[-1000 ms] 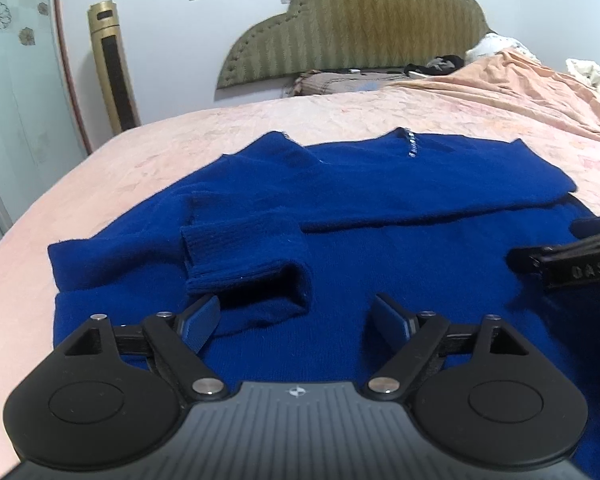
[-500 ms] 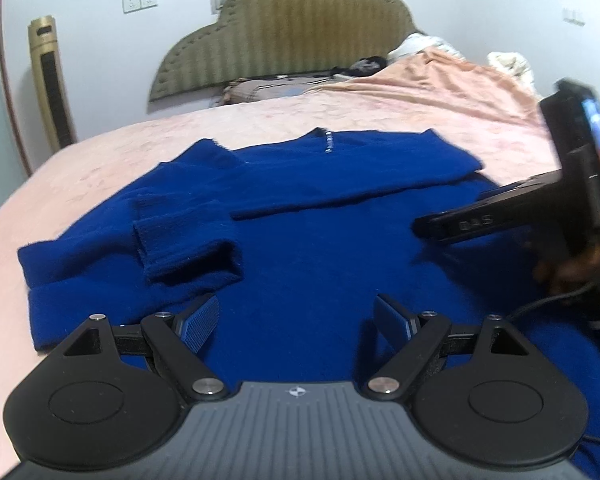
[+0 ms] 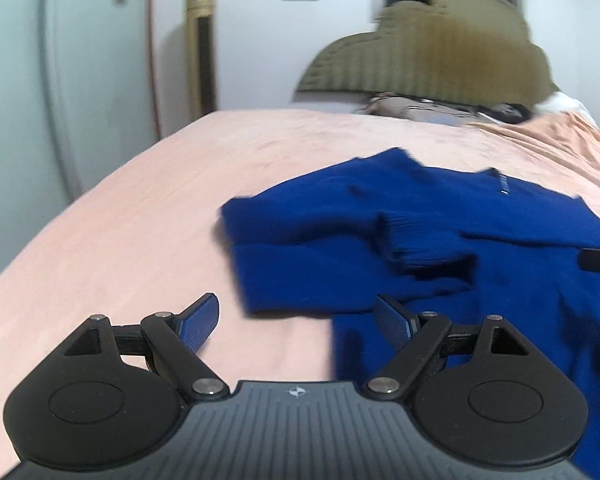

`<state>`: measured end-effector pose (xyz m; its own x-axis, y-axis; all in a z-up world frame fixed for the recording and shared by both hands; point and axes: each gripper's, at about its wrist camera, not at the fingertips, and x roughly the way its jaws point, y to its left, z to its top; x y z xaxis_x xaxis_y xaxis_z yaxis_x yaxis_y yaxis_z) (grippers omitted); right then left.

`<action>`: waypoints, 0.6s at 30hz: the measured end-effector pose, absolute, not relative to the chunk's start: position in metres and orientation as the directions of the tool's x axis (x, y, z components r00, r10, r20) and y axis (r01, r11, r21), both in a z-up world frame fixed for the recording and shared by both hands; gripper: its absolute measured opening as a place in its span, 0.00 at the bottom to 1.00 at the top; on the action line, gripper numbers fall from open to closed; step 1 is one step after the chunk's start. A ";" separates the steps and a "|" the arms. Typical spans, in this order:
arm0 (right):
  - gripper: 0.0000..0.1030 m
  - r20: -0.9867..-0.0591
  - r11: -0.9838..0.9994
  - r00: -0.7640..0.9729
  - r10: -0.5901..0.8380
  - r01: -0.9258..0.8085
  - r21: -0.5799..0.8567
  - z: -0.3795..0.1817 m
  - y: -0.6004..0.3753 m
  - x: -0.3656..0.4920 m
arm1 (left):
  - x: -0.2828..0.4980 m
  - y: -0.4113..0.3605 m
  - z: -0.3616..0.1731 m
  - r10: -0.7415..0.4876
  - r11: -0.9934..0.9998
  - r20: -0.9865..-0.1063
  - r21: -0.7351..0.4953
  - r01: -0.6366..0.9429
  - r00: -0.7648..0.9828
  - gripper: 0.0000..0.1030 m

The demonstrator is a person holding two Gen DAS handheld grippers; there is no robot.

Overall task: Fold small clothes
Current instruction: 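Move both grippers toward the sweater hem to prepare the next fold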

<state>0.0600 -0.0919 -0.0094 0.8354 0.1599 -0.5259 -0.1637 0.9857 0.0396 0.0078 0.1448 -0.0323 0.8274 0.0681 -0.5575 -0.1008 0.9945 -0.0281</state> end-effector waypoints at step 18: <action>1.00 -0.467 0.924 0.817 0.337 -0.381 -0.001 -0.001 -0.030 0.102 | 0.016 0.127 -0.061 0.162 0.987 -0.597 0.078 -0.144 0.786 0.97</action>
<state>0.1022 -0.0303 -0.0011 0.8174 0.3368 -0.4674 -0.3813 0.9244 -0.0007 0.0155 0.1266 -0.0605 0.7861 0.1616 -0.5966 -0.1437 0.9866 0.0778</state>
